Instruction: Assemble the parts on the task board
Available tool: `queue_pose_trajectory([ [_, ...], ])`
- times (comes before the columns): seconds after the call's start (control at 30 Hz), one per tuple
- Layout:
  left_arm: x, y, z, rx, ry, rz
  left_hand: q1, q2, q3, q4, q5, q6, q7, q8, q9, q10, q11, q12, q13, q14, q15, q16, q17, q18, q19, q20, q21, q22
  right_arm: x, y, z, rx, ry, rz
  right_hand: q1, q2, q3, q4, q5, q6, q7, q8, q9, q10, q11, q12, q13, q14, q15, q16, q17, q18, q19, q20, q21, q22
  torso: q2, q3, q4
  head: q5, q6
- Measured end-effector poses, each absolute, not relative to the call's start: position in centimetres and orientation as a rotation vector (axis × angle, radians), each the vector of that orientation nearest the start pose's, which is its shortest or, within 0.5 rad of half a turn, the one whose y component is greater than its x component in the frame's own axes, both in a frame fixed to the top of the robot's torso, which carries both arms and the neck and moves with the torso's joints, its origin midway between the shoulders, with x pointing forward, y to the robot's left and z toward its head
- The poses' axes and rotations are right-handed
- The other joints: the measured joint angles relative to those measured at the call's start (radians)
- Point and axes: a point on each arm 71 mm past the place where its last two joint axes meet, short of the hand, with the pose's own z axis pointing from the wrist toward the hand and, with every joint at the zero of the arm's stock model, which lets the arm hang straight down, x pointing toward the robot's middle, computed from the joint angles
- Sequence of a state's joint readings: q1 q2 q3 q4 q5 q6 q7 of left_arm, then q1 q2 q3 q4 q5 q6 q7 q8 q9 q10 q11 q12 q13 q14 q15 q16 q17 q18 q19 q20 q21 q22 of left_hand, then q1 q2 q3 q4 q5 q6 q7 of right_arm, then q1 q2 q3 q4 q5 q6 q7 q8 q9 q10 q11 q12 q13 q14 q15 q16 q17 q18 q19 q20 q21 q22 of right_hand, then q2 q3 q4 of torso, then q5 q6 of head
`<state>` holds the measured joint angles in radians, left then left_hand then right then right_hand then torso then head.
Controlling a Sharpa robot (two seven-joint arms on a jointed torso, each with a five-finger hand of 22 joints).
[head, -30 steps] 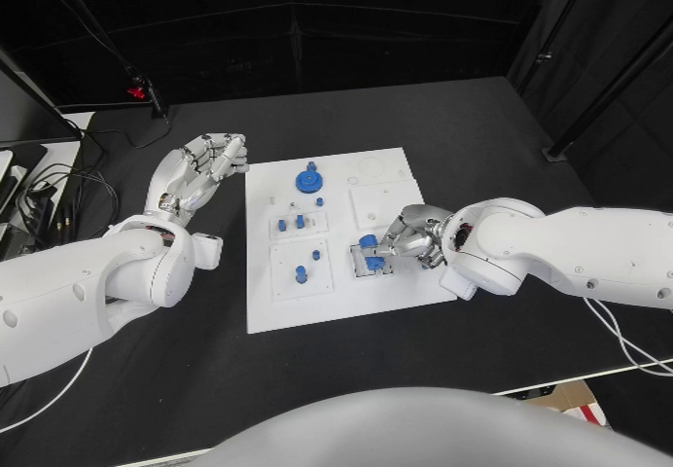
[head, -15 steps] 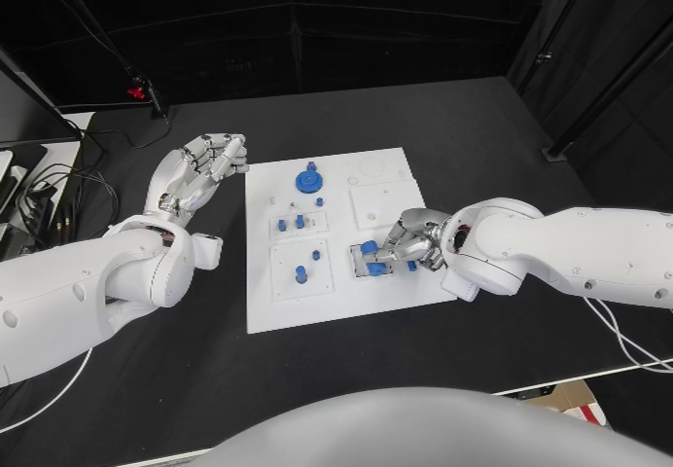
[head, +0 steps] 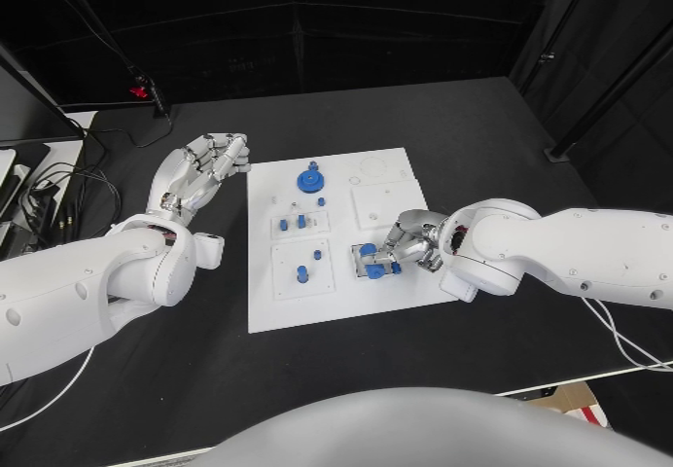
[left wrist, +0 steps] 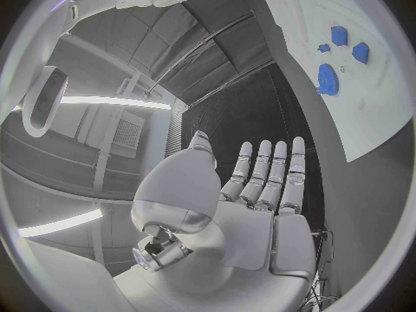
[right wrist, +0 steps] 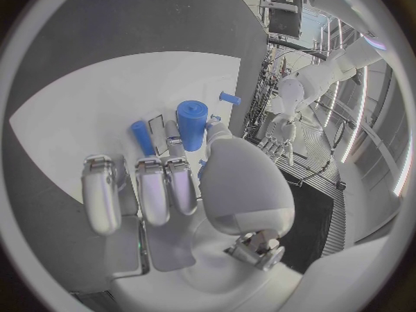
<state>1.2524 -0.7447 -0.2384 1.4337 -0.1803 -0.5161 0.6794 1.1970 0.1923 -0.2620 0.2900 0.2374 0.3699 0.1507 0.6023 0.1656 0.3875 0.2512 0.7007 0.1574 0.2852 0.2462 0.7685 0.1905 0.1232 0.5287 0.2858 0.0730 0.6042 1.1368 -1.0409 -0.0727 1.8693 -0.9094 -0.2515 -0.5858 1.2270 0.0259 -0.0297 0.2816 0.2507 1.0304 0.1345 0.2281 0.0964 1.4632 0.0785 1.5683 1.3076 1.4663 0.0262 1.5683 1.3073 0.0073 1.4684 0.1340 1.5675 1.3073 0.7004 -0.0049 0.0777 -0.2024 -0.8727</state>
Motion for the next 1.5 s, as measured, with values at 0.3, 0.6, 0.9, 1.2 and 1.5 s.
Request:
queue_pose_trajectory([
  [0.3, 48.77, 19.33, -20.32, -0.702, 1.293, -1.417, 0.000, 0.000, 0.000, 0.000, 0.000, 0.000, 0.000, 0.000, -0.002, 0.000, 0.000, 0.004, -0.002, 0.000, 0.000, 0.008, -0.002, 0.000, 0.000, 0.000, 0.000, -0.001, 39.47, -21.89, -22.78, 0.562, 2.227, 0.545, -0.044, 0.019, -0.068, 0.007, -0.110, 0.009, -0.002, 0.012, 0.017, 0.004, -0.004, 0.000, 0.000, 0.001, -0.007, 0.000, 0.000, 0.000, -0.002, -0.005, 0.000, 0.000, 0.000, -0.0002, -0.0004, 0.002, 0.000],
  [0.6, 48.78, 19.32, -20.33, -0.702, 1.294, -1.417, 0.000, 0.000, 0.000, 0.000, 0.000, 0.000, 0.000, 0.000, -0.002, 0.000, 0.000, 0.004, -0.002, 0.000, 0.000, 0.008, -0.002, 0.000, 0.000, 0.000, 0.000, -0.001, 39.57, -21.82, -22.80, 0.545, 2.226, 0.539, -0.053, 0.022, -0.097, 0.006, -0.147, -0.001, 0.000, 0.019, 0.023, 0.004, -0.004, 0.000, 0.000, 0.001, -0.007, 0.000, 0.000, 0.000, 0.000, -0.007, 0.000, 0.000, 0.000, -0.0003, -0.0014, 0.004, 0.000],
  [0.9, 48.78, 19.33, -20.33, -0.702, 1.294, -1.418, 0.000, 0.000, 0.000, 0.000, 0.000, 0.000, 0.000, 0.000, -0.002, 0.000, 0.000, 0.004, -0.002, 0.000, 0.000, 0.008, -0.002, 0.000, 0.000, 0.000, 0.000, -0.001, 39.57, -21.77, -22.76, 0.537, 2.222, 0.538, -0.059, 0.027, -0.107, 0.009, -0.153, -0.009, 0.003, 0.023, 0.027, 0.004, -0.004, 0.000, 0.000, 0.001, -0.007, 0.000, 0.000, 0.000, 0.000, -0.007, 0.000, 0.000, 0.000, -0.0003, -0.0019, 0.004, 0.000],
  [1.2, 48.77, 19.42, -20.33, -0.703, 1.294, -1.418, 0.004, 0.004, 0.000, 0.000, 0.004, 0.000, 0.000, 0.000, -0.003, 0.000, 0.000, 0.004, -0.004, 0.000, 0.000, 0.007, -0.004, 0.000, 0.000, 0.000, 0.000, -0.001, 39.17, -22.06, -22.49, 0.531, 2.213, 0.539, -0.085, 0.043, -0.162, 0.009, -0.196, 0.027, -0.029, 0.116, 0.082, 0.003, -0.030, 0.000, 0.000, 0.001, -0.026, 0.000, 0.000, 0.000, -0.003, -0.018, 0.000, 0.000, 0.000, 0.0000, -0.0023, 0.007, 0.000],
  [1.5, 48.74, 19.46, -20.43, -0.705, 1.296, -1.418, 0.005, 0.005, 0.000, 0.000, 0.004, 0.000, 0.000, 0.000, -0.004, 0.000, 0.000, 0.004, -0.004, 0.000, 0.000, 0.007, -0.004, 0.000, 0.000, 0.000, 0.000, -0.001, 38.83, -22.05, -22.28, 0.521, 2.210, 0.546, -0.071, 0.059, -0.208, 0.007, -0.200, 0.037, -0.060, 0.222, 0.172, 0.002, -0.056, 0.000, 0.000, -0.002, -0.057, 0.000, 0.001, 0.000, -0.002, -0.052, 0.000, 0.000, 0.000, 0.0002, -0.0029, 0.004, 0.000],
])
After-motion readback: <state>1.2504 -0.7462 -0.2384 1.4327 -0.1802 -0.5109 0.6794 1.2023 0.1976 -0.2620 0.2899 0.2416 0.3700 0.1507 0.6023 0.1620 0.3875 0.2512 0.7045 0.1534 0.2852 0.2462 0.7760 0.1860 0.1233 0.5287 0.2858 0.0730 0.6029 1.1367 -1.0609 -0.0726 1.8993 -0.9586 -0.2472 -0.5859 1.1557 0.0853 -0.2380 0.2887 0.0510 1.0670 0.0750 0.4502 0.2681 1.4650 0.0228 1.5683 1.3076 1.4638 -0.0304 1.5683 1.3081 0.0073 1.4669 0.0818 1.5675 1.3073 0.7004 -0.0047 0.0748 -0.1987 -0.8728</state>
